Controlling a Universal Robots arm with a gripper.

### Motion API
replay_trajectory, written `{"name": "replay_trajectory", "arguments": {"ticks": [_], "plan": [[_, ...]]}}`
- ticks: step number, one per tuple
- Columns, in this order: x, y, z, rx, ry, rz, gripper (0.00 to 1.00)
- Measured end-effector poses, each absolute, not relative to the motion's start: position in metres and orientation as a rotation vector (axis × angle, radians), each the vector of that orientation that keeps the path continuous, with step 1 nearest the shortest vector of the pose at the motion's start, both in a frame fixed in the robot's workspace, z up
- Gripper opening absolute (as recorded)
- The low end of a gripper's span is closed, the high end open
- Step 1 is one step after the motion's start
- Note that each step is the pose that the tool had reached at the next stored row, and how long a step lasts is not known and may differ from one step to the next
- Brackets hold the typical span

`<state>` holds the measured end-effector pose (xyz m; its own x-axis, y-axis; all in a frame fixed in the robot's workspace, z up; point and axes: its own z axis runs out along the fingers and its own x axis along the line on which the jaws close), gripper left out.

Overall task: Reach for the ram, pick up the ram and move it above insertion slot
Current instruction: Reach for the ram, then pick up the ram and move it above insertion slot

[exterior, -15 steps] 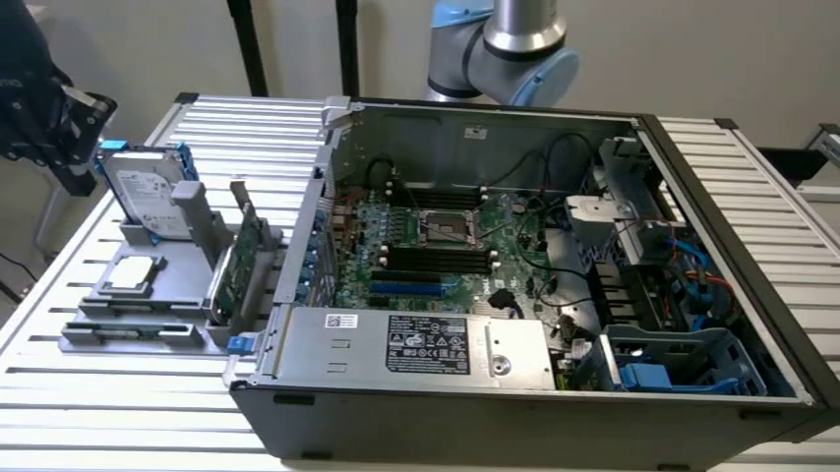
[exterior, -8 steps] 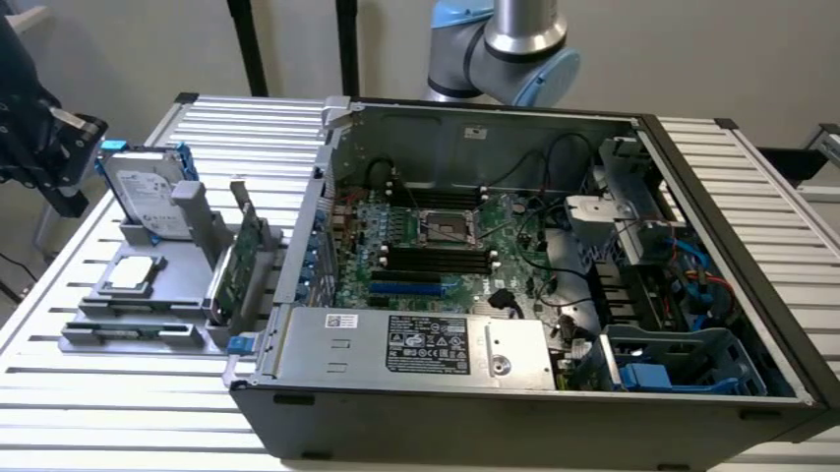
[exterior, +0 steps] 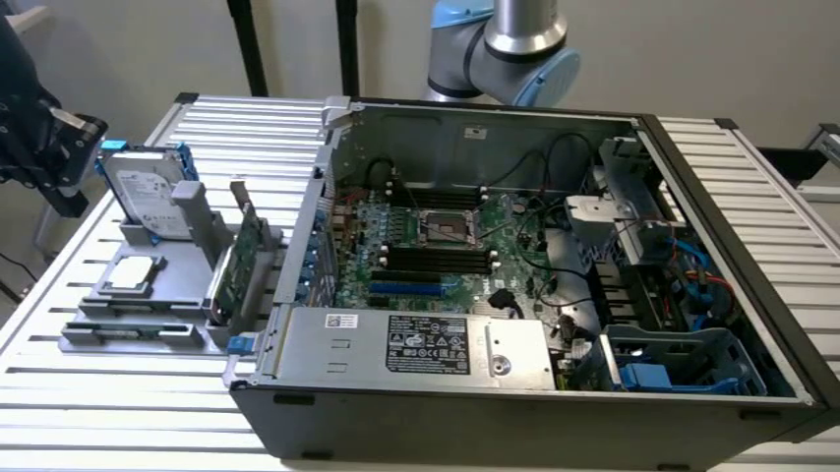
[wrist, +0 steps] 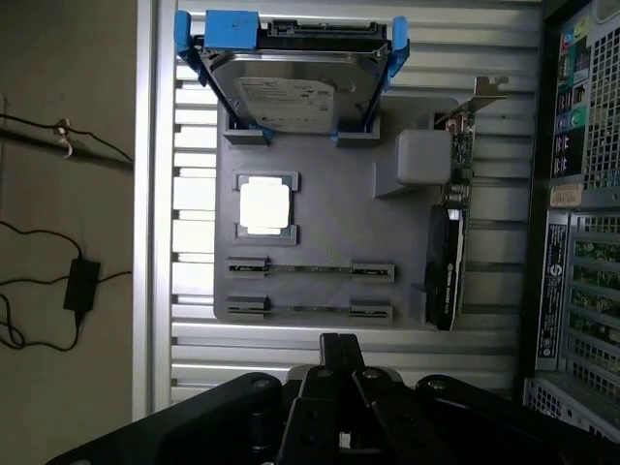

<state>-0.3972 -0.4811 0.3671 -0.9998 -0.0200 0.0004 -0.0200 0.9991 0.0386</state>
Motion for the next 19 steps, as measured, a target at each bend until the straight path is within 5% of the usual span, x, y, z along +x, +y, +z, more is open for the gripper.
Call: {"name": "replay_trajectory", "arguments": {"ticks": [19], "plan": [[-0.3972, -0.4813, 0.3645, 0.352, -3.118, -0.061, 0.11]]}}
